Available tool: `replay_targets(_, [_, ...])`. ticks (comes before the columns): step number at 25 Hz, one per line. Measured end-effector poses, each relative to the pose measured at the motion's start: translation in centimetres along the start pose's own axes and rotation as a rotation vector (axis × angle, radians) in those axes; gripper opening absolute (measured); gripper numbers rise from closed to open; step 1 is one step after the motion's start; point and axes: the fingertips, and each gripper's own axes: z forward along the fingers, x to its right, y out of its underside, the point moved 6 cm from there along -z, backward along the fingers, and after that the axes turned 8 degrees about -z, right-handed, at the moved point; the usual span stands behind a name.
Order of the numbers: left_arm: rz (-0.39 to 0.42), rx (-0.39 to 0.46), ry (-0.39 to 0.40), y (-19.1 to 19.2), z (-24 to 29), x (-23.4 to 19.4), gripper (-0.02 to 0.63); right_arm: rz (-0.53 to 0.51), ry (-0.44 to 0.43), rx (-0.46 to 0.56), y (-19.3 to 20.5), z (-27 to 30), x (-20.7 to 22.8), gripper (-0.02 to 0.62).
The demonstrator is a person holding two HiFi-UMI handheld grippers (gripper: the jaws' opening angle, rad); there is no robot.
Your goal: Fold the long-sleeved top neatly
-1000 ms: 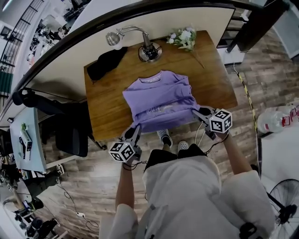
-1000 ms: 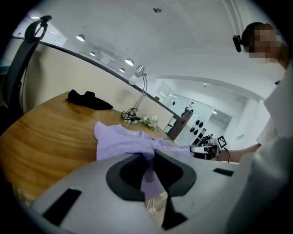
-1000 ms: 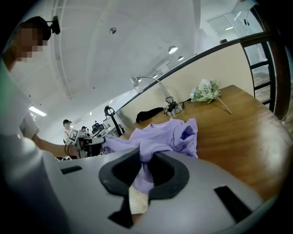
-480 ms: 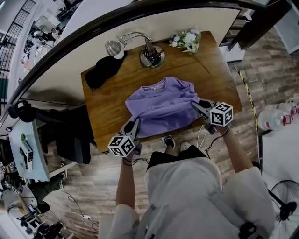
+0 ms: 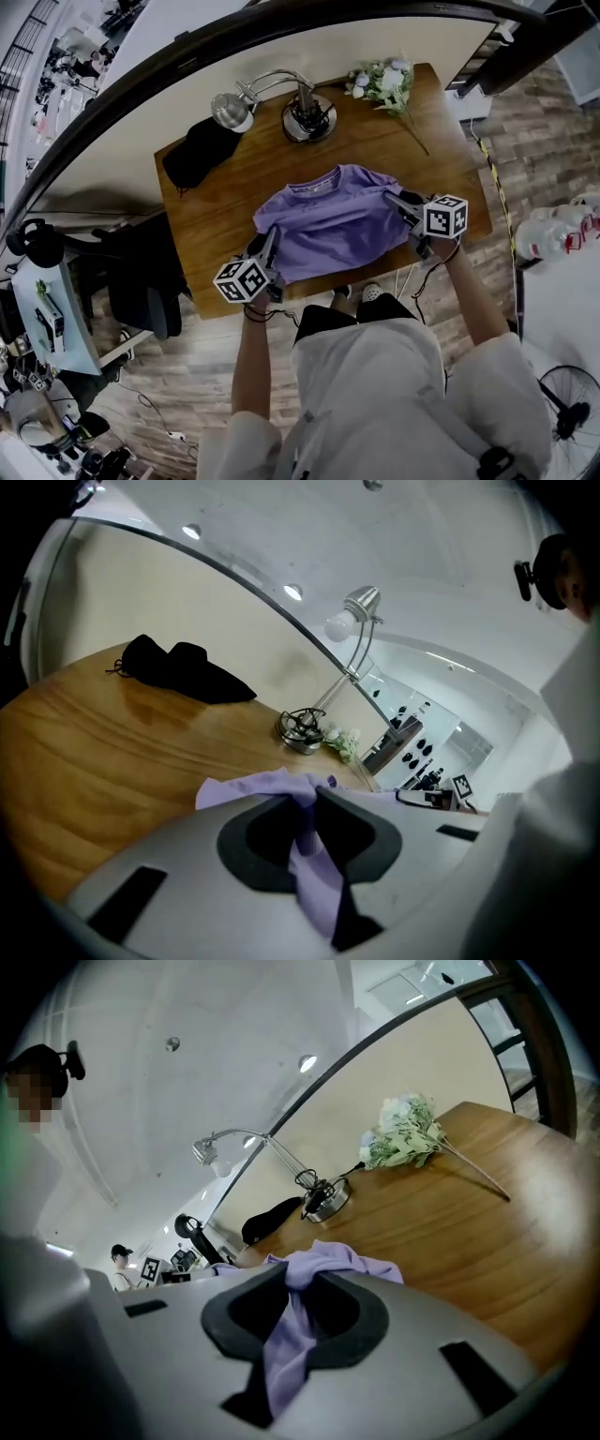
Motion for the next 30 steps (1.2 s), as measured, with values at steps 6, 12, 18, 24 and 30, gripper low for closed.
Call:
replay_targets(6, [-0.110,-0.022,-0.008,-1.6,2.1,-2.3,0.061,0.134,-0.021,-0.003,-1.4,2.9,2.0,0.071])
replay_targets(12, [-0.230,-0.032,0.026,-2.8,4.0,-3.7,0.096,0.293,-0.061,0.009,-2.0,4.7,3.6,0.181])
replay_targets(18, [-0.369,-0.035,0.107,-3.5,4.5,-4.3,0.180,0.493,-0.108,0.033,-2.5,5.4,5.4,0.278])
replay_targets(24, [-0.346,-0.090,0.119,-3.7,3.4,-6.1,0.221,0.479,-0.066,-0.020,-2.5,6.0,5.9,0.279])
replay_targets(30, [-0.212,-0.051,0.012,-5.9,0.0,-8.2,0.238,0.435,-0.111,0.008,-3.0,6.8,4.9,0.287])
